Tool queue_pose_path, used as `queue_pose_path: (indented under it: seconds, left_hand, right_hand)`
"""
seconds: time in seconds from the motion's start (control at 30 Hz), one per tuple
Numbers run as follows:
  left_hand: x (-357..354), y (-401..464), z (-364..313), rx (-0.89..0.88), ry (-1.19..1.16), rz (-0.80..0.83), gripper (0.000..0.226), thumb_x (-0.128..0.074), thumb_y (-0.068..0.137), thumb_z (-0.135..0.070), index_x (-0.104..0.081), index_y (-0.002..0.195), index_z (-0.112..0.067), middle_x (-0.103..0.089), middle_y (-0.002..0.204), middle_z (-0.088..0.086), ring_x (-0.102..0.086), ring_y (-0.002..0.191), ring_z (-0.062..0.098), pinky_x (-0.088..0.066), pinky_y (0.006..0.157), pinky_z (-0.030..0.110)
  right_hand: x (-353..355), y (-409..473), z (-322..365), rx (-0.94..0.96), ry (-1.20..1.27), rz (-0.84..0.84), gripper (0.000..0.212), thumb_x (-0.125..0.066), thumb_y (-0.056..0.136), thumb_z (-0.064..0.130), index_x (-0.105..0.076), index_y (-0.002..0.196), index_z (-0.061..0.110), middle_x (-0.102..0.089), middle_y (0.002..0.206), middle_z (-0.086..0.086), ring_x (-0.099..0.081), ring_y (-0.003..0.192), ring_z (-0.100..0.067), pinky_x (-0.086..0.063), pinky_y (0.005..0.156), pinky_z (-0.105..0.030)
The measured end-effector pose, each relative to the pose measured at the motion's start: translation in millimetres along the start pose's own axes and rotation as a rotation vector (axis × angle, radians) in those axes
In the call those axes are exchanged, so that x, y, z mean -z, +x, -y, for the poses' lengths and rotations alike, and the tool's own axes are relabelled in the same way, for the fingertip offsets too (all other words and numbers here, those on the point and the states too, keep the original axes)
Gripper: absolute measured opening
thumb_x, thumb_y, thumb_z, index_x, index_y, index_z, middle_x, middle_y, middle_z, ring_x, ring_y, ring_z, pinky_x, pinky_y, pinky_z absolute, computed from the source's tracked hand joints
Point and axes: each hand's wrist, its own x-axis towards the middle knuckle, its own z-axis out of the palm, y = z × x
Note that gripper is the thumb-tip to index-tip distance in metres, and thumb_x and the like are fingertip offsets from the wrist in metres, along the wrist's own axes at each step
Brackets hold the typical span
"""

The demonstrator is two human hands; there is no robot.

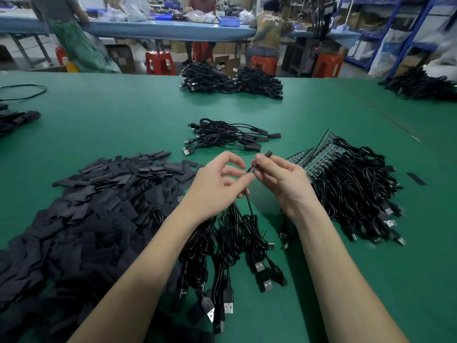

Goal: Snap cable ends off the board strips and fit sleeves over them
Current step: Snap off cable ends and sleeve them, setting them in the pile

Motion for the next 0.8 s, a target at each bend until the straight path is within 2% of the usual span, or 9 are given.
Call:
queue_pose_path:
  seconds: [0.1, 0.2, 0.27, 0.37, 0.43, 0.57, 0.67, 0.8]
  left_hand:
    - [-2, -2, -2, 0.018, 0.010, 0.004, 0.020, -0.075, 0.089, -0.015, -0.058, 0.101, -0.017, -0.074, 0.091, 0.001, -0.076, 0.071, 0.021, -0.061, 0.078, 0.042]
    - [6, 2, -9, -0.043, -0.010, 0.096, 0.013, -0.068, 0.094, -0.011, -0.061, 0.104, -0.016, -0.078, 0.093, 0.000, -0.073, 0.074, 0.020, -0.059, 0.078, 0.031]
    - [14, 5, -14, -0.103, 0.006, 0.126, 0.012, -0.069, 0.094, -0.011, -0.067, 0.103, -0.018, -0.078, 0.095, -0.002, -0.073, 0.076, 0.018, -0.059, 0.080, 0.029]
    - [21, 5, -18, -0.177, -0.012, 0.055, 0.018, -0.077, 0.087, -0.012, -0.071, 0.101, -0.023, -0.076, 0.096, -0.004, -0.073, 0.072, 0.019, -0.060, 0.080, 0.030]
    - [18, 2, -17, -0.197, -0.028, -0.016, 0.021, -0.081, 0.083, -0.016, -0.071, 0.098, -0.027, -0.075, 0.094, -0.005, -0.073, 0.069, 0.024, -0.061, 0.079, 0.033]
    - [7, 0, -10, -0.232, -0.035, -0.131, 0.013, -0.082, 0.083, -0.013, -0.075, 0.092, -0.020, -0.076, 0.084, -0.003, -0.073, 0.067, 0.022, -0.061, 0.070, 0.036]
    - [4, 0, -6, -0.233, -0.102, -0.151, 0.009, -0.081, 0.083, -0.009, -0.078, 0.089, -0.015, -0.076, 0.079, 0.001, -0.073, 0.067, 0.020, -0.058, 0.069, 0.028]
    - [5, -1, -3, -0.232, -0.134, -0.144, 0.010, -0.082, 0.082, -0.008, -0.080, 0.086, -0.017, -0.077, 0.079, 0.004, -0.073, 0.068, 0.021, -0.061, 0.073, 0.035]
  right_hand:
    - [0, -2, 11, 0.051, -0.094, 0.043, 0.003, -0.075, 0.086, 0.006, -0.077, 0.083, 0.006, -0.073, 0.085, -0.009, -0.068, 0.075, -0.012, -0.056, 0.072, -0.017]
    - [3, -4, 25, 0.024, -0.075, 0.084, 0.004, -0.075, 0.082, 0.009, -0.077, 0.085, 0.005, -0.075, 0.084, -0.007, -0.069, 0.072, -0.010, -0.056, 0.069, -0.016]
    - [4, -6, 32, -0.015, -0.029, 0.120, 0.008, -0.075, 0.081, 0.009, -0.077, 0.087, 0.005, -0.076, 0.084, -0.006, -0.070, 0.072, -0.009, -0.056, 0.067, -0.014]
    - [-2, -8, 33, -0.030, 0.071, 0.141, 0.011, -0.073, 0.083, 0.008, -0.074, 0.092, 0.004, -0.076, 0.086, -0.006, -0.072, 0.075, -0.008, -0.056, 0.068, -0.014]
    - [-6, -7, 29, 0.001, 0.098, 0.120, 0.011, -0.073, 0.085, 0.009, -0.073, 0.095, 0.005, -0.076, 0.089, -0.006, -0.071, 0.080, -0.009, -0.056, 0.071, -0.015]
    - [-8, -6, 23, 0.015, 0.113, 0.118, 0.014, -0.073, 0.084, 0.011, -0.071, 0.097, 0.005, -0.075, 0.090, -0.005, -0.070, 0.080, -0.008, -0.057, 0.073, -0.015]
    - [-7, -7, 22, 0.015, 0.102, 0.132, 0.017, -0.075, 0.080, 0.015, -0.072, 0.095, 0.006, -0.075, 0.090, -0.004, -0.070, 0.080, -0.007, -0.056, 0.073, -0.015]
    - [-7, -8, 22, 0.015, 0.059, 0.151, 0.018, -0.075, 0.078, 0.016, -0.073, 0.094, 0.007, -0.075, 0.091, -0.005, -0.070, 0.080, -0.008, -0.056, 0.072, -0.015]
